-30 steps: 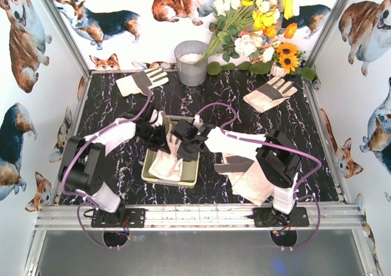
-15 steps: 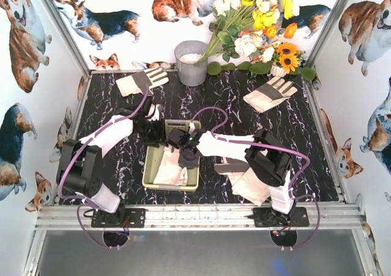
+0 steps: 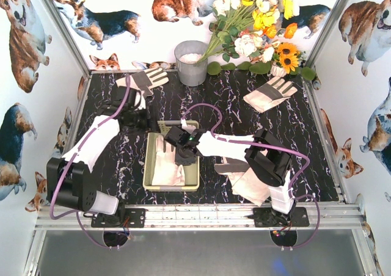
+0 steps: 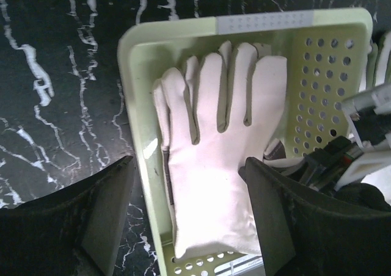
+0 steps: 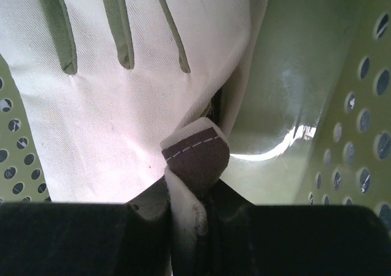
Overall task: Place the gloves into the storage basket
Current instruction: Place the glove in the bin.
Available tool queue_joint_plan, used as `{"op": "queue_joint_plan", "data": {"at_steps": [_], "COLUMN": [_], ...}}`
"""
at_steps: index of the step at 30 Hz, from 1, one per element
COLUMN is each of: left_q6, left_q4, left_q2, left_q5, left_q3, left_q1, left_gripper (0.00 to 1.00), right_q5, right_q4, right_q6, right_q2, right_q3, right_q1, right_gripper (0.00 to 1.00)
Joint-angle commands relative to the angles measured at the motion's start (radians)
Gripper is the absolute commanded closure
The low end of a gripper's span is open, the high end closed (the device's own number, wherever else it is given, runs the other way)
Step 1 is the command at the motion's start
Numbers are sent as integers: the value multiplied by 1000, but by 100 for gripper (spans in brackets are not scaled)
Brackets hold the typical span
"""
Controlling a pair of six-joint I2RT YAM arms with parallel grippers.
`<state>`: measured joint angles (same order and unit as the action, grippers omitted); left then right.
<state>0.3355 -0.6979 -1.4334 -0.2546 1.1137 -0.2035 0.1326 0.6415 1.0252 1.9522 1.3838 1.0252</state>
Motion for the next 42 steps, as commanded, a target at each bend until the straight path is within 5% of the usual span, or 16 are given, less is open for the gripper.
{"op": "queue_joint_plan", "data": {"at_steps": [1, 18, 32, 42], "left_q6": [-8, 28, 19, 24], "left_q4": [1, 72, 42, 25], "left_q2": [29, -2, 27, 84], "left_q5": [-11, -169, -87, -35], "left_q3": [-36, -126, -83, -84], "left_q1": [77, 110, 109, 110], "left_gripper": [31, 28, 22, 21], "right_q5": [-5, -66, 13, 92], "right_q4": [-77, -158, 13, 176], "right_q6": [-43, 1, 10, -34], "right_q2": [-9, 28, -86, -264], "right_q3": [-8, -20, 15, 21], "right_q1": [3, 2, 7, 10], "right_gripper": [100, 100, 47, 37]}}
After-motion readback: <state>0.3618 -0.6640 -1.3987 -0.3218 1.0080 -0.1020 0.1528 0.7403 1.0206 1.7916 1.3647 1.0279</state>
